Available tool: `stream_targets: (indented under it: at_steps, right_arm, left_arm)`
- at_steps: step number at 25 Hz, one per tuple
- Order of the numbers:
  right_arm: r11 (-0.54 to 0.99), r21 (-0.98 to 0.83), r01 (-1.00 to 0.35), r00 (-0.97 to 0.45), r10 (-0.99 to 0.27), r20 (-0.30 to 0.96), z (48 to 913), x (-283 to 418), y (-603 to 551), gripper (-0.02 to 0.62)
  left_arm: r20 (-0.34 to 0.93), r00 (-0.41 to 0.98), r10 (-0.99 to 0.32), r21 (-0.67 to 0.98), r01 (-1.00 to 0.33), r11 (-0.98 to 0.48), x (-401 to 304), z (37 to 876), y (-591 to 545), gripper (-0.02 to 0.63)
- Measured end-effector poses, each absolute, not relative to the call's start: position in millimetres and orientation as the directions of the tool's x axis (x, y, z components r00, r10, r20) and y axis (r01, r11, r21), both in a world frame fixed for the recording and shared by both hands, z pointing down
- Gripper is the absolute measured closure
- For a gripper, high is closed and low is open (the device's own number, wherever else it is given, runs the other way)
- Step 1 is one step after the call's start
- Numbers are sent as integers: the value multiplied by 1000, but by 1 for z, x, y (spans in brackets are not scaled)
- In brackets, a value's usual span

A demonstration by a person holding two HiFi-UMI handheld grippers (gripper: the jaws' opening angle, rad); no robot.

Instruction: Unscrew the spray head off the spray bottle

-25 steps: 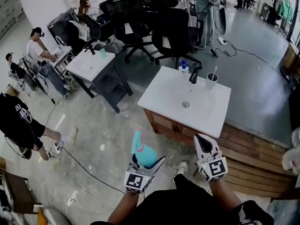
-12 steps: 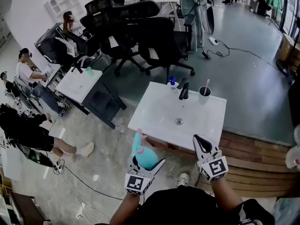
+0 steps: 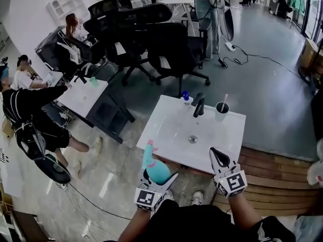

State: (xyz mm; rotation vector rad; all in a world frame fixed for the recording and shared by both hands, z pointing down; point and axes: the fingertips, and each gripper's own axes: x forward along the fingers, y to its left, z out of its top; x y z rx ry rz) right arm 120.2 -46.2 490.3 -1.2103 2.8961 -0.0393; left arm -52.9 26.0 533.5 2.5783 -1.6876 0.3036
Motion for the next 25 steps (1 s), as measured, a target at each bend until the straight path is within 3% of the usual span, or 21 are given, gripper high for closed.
stream_targets:
  at_steps: [25]
  right_arm:
    - [479,-16,-878,-479,-878,1,465,10,-151,591]
  left_arm:
    - [200,665,-720,-105,-716,-690,-159,520,-148,123]
